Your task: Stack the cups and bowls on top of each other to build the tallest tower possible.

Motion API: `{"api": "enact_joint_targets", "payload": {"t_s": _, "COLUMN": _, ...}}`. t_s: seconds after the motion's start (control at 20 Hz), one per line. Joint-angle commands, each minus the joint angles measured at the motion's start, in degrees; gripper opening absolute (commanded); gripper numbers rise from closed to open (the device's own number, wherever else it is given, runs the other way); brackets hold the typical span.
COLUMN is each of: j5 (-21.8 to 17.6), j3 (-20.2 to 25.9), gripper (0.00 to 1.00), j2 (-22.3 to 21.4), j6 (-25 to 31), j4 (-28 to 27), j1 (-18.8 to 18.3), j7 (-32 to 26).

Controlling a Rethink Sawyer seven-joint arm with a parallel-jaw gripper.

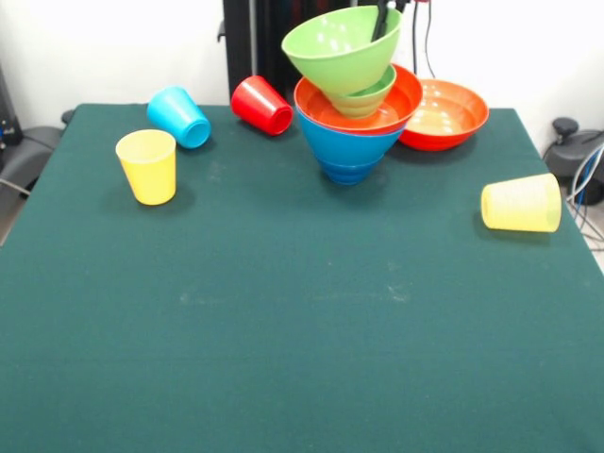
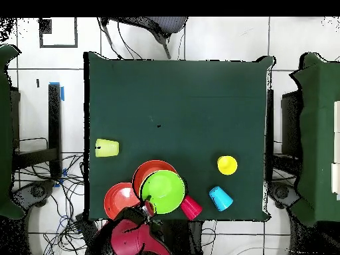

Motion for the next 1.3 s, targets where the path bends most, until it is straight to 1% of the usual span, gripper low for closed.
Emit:
{"api": "enact_joint_targets", "payload": {"t_s": 0.05, "j5": 3.56, "j3": 5.74, "gripper": 0.00, "j2": -1.10, "j6": 6.30, "j4": -1.18, "j1": -0.72, "j7": 8.33}}
{"api": "enact_joint_targets", "payload": {"t_s": 0.3, "j5": 4.59, "j3": 5.35, "gripper": 0.00, "j2": -1.01, "j6": 6.59, "j4": -1.26, "j1": 0.34, "j7": 8.46}}
{"api": "enact_joint_targets", "payload": {"t_s": 0.4, "j5": 4.76, "j3": 5.65, "gripper": 0.00, "j2": -1.61, "j6": 6.76, "j4": -0.88, "j1": 0.26, "j7": 8.16}}
{"api": "enact_joint_targets", "payload": {"t_s": 0.6, "j5": 4.85, "j3": 4.85, "gripper": 0.00, "j2": -0.66, "j6": 6.21, "j4": -1.20, "j1": 0.84, "j7": 8.24}}
{"api": "enact_joint_targets", "payload": {"t_s": 0.9, "j5": 3.99, "j3": 5.30, "gripper": 0.00, "j2": -0.39, "j6": 5.60, "j4": -0.41, "j1": -0.30, "j7": 7.54}}
{"api": "enact_joint_targets", "payload": {"t_s": 1.2, "j5": 3.23, "j3": 6.27, "gripper": 0.00, "j2": 0.22, "j6": 6.61, "j4": 0.32, "j1": -1.65, "j7": 6.42}}
{"api": "enact_joint_targets", "payload": {"t_s": 1.3, "j5": 3.08, "j3": 6.19, "gripper": 0.00, "j2": 0.85, "j6": 7.02, "j4": 0.16, "j1": -1.45, "j7": 6.24}}
